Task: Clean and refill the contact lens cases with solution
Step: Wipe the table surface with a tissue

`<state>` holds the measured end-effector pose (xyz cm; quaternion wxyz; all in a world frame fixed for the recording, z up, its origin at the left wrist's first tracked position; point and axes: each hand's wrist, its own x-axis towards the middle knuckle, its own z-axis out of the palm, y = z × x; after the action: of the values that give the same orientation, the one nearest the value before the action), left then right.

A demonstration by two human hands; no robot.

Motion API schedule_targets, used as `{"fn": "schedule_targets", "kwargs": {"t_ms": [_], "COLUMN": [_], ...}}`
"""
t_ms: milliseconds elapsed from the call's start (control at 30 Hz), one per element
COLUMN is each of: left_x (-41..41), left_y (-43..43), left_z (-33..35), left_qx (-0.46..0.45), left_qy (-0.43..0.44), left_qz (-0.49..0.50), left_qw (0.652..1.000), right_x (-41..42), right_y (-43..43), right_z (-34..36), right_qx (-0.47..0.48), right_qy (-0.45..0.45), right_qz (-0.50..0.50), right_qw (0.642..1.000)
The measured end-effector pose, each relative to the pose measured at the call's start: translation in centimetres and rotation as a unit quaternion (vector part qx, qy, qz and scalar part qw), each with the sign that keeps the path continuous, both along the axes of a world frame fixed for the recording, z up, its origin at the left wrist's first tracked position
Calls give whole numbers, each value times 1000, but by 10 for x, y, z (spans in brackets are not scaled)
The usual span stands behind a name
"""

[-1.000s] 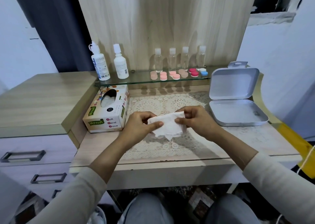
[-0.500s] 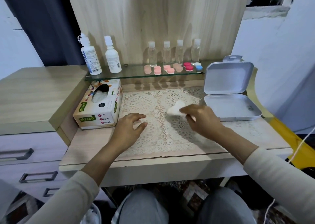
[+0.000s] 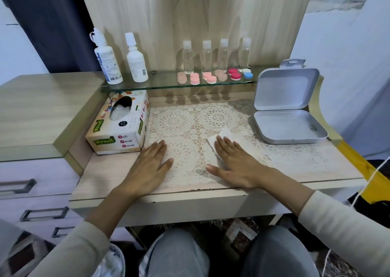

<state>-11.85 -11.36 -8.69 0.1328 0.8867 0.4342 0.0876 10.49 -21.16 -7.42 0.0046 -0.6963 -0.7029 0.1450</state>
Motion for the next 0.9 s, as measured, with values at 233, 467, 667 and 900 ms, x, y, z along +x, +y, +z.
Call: {"fn": "schedule_targets", "kwargs": {"t_ms": [233,467,667,900], "left_x": [-4,-12,-20,-9], "left_y": [0,5,3,7], "left_z": [1,0,-2,-9], "left_qx": [-27,-47,4,21], "left_qy": [-60,-147,-225,2], "left_qz": [6,30,64,-12], "left_qw": [998,988,972,1000], "right_x": [9,-25,-74,-73], "right_y": [52,116,71,7], "right_z": [1,1,1,0], "right_qx": [-11,8,6,5], "right_qy": [-26,-3,9,3], "right_qz": [-94,-13,127,186], "right_qw": [995,1000,992,982]}}
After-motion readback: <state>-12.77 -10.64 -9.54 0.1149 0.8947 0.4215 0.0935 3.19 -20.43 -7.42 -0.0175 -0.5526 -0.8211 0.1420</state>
